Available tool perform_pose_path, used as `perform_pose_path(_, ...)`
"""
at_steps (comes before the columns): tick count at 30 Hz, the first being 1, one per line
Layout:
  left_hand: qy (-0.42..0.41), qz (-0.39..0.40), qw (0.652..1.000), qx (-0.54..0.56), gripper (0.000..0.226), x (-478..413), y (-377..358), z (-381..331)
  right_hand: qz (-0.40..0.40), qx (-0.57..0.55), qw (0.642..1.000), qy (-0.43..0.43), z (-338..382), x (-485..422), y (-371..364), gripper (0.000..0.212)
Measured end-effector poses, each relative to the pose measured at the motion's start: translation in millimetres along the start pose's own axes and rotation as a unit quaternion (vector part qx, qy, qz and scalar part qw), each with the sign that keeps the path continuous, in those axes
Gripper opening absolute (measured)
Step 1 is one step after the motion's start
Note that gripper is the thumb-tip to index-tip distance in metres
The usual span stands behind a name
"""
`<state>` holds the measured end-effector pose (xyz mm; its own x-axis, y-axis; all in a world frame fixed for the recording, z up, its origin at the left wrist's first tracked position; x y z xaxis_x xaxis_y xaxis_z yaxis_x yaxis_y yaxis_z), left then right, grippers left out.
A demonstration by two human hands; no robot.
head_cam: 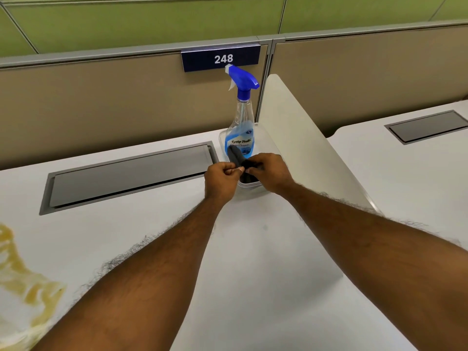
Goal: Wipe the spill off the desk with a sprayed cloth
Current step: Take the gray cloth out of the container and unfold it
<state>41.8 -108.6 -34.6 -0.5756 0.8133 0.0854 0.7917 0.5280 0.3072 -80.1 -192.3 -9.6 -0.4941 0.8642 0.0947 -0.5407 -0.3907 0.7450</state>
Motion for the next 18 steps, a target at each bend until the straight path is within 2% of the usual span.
perform_pose_path(6, -0.096, -0.022, 0.995, 0.021, 0.037, 4.3, 1.6, -52.5, -0.079, -0.089, 0.993, 0.02, 22.4, -1.2, 54.0, 0.029)
perform_pose_path(11, -0.207, -0.05, 0.976, 0.04, 0.038, 14.1, 20.8, -102.2, -0.108, -0.134, 0.983, 0.068, 54.4, 9.0, 96.1, 0.027)
perform_pose_path(14, -0.25, -0.051, 0.965, 0.06, 0.037, 24.7, 38.3, -130.1, -0.117, -0.16, 0.974, 0.109, 80.5, 21.2, 115.8, 0.02)
perform_pose_path(18, -0.316, -0.036, 0.947, 0.046, 0.047, 46.7, 68.0, -162.9, -0.092, -0.267, 0.947, 0.156, 116.7, 49.2, 131.2, 0.015)
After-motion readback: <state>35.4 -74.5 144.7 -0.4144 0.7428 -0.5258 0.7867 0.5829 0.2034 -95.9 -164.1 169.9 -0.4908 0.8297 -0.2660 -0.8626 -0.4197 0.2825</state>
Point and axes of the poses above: each hand's wrist, its own x-axis away from the middle knuckle, its own y-axis out of the back of the hand, z = x × y, the point moved 9 cm from there along -x, towards the middle knuckle, and after that the axes turned 3 degrees about -y, right-handed, at the moved point
